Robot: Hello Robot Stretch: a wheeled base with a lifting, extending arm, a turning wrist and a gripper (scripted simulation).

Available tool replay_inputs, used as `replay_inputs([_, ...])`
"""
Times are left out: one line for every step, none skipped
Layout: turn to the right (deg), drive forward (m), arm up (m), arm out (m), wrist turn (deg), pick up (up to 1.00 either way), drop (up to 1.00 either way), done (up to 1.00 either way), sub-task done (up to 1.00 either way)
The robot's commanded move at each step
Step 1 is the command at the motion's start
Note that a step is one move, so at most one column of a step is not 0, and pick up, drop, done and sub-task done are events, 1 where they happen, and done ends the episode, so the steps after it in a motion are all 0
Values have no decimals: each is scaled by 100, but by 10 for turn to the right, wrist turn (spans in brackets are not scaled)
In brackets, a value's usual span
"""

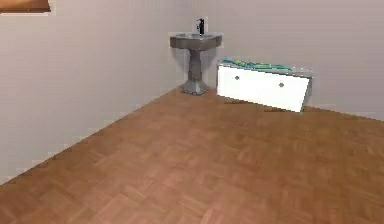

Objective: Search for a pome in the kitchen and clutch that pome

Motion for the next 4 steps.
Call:
replay_inputs([450, 0, 0, 0, 0, 0, 0, 0, 0])
replay_inputs([450, 0, 0, 0, 0, 0, 0, 0, 0])
replay_inputs([120, 0, 0, 0, 0, 0, 0, 0, 0])
replay_inputs([0, 100, 0, 0, 0, 0, 0, 0, 0])
